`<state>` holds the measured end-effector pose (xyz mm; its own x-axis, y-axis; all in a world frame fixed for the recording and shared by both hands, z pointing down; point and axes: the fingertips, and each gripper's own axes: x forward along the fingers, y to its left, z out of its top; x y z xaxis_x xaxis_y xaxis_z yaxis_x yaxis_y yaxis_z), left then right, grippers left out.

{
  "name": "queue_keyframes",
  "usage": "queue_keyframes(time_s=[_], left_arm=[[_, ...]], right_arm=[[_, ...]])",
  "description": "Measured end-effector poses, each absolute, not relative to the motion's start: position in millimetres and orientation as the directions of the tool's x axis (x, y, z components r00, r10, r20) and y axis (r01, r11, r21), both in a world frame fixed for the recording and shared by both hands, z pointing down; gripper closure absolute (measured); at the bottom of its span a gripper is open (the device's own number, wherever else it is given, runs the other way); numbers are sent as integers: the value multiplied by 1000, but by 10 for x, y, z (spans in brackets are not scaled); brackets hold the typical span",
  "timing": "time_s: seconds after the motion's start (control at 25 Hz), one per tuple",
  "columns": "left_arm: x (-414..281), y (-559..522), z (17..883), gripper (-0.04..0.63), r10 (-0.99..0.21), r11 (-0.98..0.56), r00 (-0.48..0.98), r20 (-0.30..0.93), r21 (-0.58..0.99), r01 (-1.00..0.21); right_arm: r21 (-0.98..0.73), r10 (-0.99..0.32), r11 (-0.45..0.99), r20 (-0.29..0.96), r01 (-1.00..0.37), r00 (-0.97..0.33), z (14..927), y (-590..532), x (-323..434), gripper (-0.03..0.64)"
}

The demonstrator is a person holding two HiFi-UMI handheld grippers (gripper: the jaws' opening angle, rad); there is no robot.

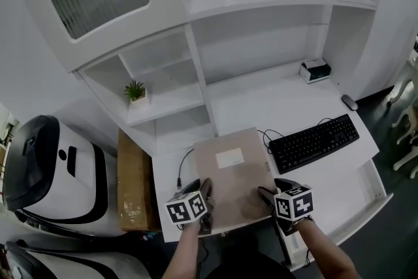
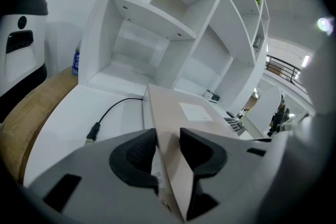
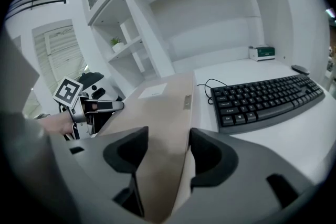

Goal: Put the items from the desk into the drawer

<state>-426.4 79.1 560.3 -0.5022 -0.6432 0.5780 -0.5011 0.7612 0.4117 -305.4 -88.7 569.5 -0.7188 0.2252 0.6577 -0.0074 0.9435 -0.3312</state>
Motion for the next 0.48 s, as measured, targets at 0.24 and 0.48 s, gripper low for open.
queue_keyframes(time_s=[0.24,0.48], left_arm=[[-4163,832,5431,453,-672,736,-503,544,415,-535],[-4045,795,5171,456,-713,693,-490,501,401,-598]], right_arm=[[-333,199,942,633,-31,-748,5516,-818,-2894,364],[-333,153,940,605,-73,-782,5337,-767,-2671,366]])
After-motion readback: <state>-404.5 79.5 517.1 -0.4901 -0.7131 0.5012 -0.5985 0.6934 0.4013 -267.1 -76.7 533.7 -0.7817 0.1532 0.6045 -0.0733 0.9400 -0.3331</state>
